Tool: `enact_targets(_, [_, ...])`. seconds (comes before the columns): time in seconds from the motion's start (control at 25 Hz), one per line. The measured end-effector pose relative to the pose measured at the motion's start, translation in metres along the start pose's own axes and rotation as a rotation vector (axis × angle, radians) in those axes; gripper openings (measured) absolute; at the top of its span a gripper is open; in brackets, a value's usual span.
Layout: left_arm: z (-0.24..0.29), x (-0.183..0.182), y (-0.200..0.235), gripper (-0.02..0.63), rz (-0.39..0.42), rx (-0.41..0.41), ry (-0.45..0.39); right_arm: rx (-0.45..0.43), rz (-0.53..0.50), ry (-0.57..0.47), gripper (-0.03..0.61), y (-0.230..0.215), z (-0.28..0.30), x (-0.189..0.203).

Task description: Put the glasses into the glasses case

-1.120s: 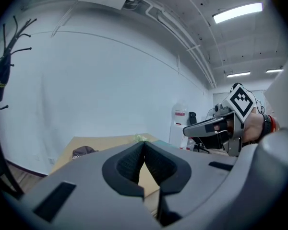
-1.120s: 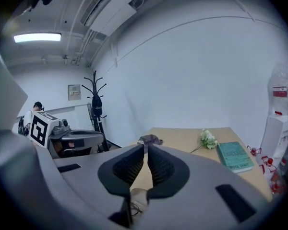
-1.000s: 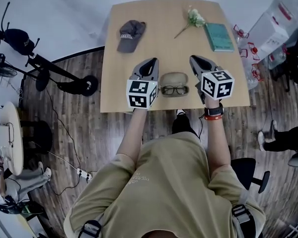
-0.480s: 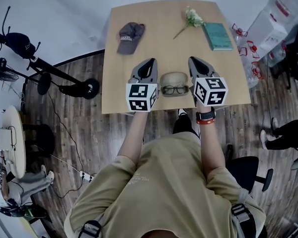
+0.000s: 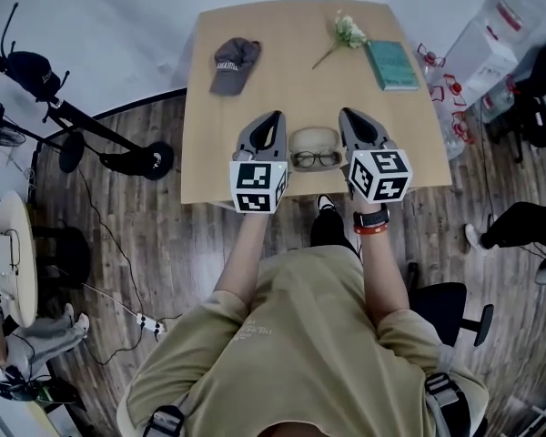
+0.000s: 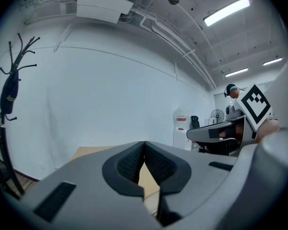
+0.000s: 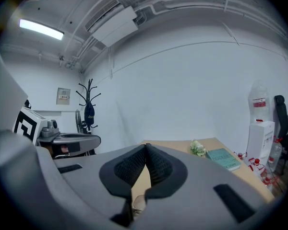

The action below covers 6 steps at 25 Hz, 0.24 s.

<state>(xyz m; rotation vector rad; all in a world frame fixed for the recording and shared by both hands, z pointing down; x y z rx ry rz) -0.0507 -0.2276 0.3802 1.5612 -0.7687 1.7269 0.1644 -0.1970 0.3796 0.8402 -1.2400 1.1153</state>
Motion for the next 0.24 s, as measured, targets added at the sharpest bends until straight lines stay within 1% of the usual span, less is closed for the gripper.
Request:
enact_targets(0.12, [-0.022,0.0,-0.004,0.023,0.036,0.02,0.004,0.022,0.008,-0.029,0.014,0.018,-0.017,0.001])
enact_targets(0.24, [-0.05,-0.001,-0.001,0.023,0.039,0.032,0.0,0.024,0.023,-0.047,0.014,0.041,-0.03,0.001])
Point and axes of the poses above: the fingertips, and each gripper's own axes: z forward along the fingers, y to its left, x out of its underside, the point moved 10 cm from there along -z, backward along the fingers, and after that the axes turned 2 degrees about -z, right-handed, at the moved point
